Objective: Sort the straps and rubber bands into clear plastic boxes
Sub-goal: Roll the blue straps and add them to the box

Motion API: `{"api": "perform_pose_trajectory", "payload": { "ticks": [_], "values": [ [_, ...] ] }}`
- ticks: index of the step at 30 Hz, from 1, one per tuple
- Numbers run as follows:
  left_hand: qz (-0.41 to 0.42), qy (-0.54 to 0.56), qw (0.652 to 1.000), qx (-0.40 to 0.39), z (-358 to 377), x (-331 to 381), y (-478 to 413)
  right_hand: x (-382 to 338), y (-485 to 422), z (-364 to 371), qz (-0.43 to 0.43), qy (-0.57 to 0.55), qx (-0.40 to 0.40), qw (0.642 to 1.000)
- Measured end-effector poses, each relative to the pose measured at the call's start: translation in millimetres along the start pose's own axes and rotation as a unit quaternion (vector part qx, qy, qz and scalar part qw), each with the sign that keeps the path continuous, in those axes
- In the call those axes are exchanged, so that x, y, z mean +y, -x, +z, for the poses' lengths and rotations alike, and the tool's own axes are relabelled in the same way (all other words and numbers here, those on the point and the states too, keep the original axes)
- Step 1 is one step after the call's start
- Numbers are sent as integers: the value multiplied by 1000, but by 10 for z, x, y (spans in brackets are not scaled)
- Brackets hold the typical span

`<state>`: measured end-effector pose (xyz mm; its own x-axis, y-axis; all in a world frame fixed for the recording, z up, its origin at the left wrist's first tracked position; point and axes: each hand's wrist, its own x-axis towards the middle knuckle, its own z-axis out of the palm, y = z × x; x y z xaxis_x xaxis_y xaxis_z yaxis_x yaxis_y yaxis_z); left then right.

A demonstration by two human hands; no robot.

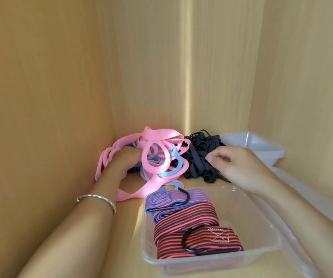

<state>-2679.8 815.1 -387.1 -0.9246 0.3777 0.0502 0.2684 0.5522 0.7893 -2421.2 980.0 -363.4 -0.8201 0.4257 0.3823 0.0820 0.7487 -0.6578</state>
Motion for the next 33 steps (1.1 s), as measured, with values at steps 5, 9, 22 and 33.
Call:
{"api": "perform_pose_trajectory", "payload": {
  "ticks": [5, 9, 22, 33],
  "values": [
    [-61, 148, 986, 40, -113, 92, 188, -8, 14, 12, -6, -2, -17, 1000],
    [-89, 262, 959, 66, -243, 261, 282, -13, 28, 20, -8, -9, -18, 1000],
    [183, 390, 889, 157, -599, 1146, 749, -111, 9, 0, -33, -58, 0, 998],
    [318, 247, 912, 82, -572, 1470, 1315, -1310, -672, 300, -43, -228, -119, 965]
  ]
}}
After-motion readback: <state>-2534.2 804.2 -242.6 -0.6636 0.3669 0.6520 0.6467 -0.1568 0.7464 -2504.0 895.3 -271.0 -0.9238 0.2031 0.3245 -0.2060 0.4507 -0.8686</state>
